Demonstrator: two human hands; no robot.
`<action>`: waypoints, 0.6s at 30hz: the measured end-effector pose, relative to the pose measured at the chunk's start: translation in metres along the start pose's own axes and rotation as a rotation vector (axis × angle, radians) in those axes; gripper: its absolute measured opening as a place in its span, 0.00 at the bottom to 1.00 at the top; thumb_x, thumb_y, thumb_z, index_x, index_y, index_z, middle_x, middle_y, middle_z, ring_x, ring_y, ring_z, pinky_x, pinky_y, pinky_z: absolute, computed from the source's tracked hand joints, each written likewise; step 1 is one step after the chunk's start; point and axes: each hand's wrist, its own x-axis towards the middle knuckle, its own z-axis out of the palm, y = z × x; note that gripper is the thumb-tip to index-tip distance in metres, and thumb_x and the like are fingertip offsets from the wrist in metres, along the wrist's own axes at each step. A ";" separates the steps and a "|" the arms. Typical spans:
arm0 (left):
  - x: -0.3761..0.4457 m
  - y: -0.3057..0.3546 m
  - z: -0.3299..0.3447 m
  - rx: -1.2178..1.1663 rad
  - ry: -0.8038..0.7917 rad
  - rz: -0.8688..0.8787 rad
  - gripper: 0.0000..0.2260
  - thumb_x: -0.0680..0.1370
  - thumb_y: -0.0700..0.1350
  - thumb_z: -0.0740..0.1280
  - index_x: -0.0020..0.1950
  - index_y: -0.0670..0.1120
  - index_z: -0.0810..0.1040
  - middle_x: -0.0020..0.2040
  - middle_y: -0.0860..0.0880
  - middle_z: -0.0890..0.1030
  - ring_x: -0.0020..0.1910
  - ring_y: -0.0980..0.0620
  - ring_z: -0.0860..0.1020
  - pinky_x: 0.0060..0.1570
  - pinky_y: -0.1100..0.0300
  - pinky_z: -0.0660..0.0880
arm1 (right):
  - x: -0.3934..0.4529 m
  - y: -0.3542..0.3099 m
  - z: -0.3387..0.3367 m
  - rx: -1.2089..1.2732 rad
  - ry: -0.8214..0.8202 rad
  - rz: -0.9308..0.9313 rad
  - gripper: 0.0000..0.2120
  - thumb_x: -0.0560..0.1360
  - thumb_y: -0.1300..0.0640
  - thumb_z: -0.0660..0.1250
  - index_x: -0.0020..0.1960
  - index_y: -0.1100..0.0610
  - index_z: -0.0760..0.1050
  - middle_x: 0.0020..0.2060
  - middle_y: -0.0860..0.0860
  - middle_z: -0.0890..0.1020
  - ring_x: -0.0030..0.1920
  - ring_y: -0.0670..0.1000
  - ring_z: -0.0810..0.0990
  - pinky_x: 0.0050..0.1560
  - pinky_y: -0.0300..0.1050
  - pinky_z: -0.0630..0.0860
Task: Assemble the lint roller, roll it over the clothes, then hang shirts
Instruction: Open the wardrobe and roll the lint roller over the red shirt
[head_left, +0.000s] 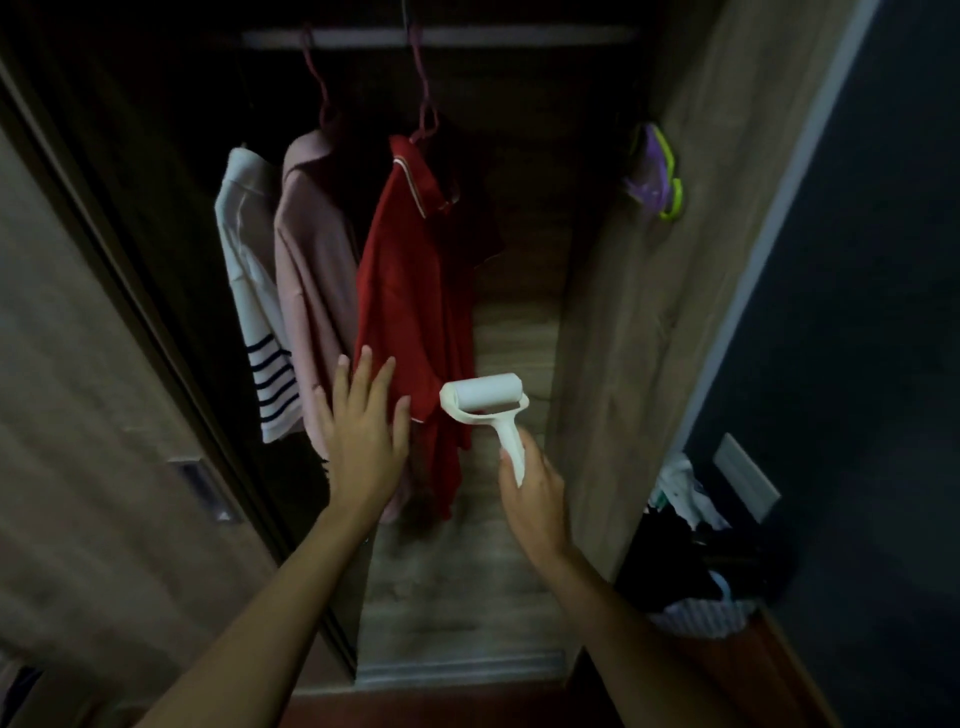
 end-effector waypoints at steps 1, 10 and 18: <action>-0.006 0.001 -0.004 -0.006 -0.032 0.008 0.21 0.79 0.46 0.63 0.72 0.46 0.68 0.75 0.44 0.63 0.77 0.44 0.55 0.73 0.41 0.48 | -0.012 -0.005 -0.004 -0.012 0.023 0.012 0.20 0.78 0.55 0.62 0.69 0.56 0.70 0.50 0.54 0.82 0.49 0.53 0.81 0.44 0.43 0.74; -0.071 0.017 -0.026 -0.146 -0.219 0.087 0.23 0.80 0.49 0.61 0.74 0.44 0.65 0.77 0.40 0.59 0.76 0.38 0.54 0.71 0.37 0.51 | -0.135 -0.024 -0.071 -0.161 0.195 0.202 0.18 0.79 0.51 0.60 0.68 0.53 0.69 0.51 0.52 0.81 0.50 0.51 0.80 0.47 0.49 0.77; -0.143 0.113 -0.026 -0.400 -0.369 0.227 0.22 0.80 0.46 0.61 0.73 0.42 0.65 0.77 0.38 0.57 0.77 0.39 0.52 0.73 0.39 0.49 | -0.239 -0.010 -0.185 -0.399 0.381 0.301 0.16 0.79 0.55 0.60 0.65 0.56 0.71 0.54 0.51 0.79 0.54 0.49 0.74 0.54 0.41 0.70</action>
